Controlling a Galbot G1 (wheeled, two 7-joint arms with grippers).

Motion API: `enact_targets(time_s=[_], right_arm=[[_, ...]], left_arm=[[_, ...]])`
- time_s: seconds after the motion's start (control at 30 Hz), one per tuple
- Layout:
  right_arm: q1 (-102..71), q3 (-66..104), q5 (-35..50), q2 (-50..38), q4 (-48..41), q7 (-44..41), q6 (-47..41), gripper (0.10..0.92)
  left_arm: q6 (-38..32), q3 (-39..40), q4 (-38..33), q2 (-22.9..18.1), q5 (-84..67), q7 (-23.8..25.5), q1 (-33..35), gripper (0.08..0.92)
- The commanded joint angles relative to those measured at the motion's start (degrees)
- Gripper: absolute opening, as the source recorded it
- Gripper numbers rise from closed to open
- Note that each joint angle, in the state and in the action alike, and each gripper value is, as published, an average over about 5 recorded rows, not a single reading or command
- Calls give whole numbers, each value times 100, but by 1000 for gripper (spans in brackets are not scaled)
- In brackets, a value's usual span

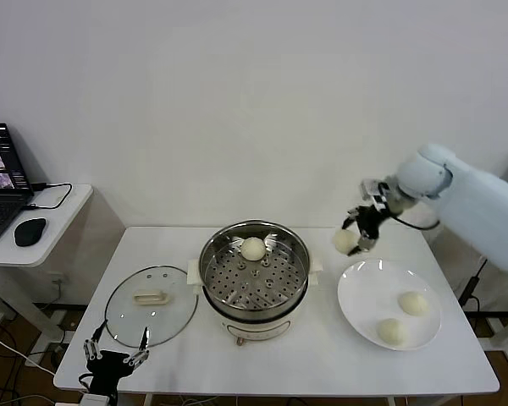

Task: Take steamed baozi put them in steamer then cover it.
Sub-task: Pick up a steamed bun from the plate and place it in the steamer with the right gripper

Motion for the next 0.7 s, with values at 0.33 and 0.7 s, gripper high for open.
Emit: enact_targets(time_s=[0.33, 0.7], right_arm=[[919, -920, 872, 2359, -680, -91, -583, 687], [340, -1029, 506, 3199, -1351, -57, -538, 687]], left_arm=[[61, -136, -237, 9, -28, -79, 44, 823], [66, -76, -296, -101, -39, -57, 5, 823]])
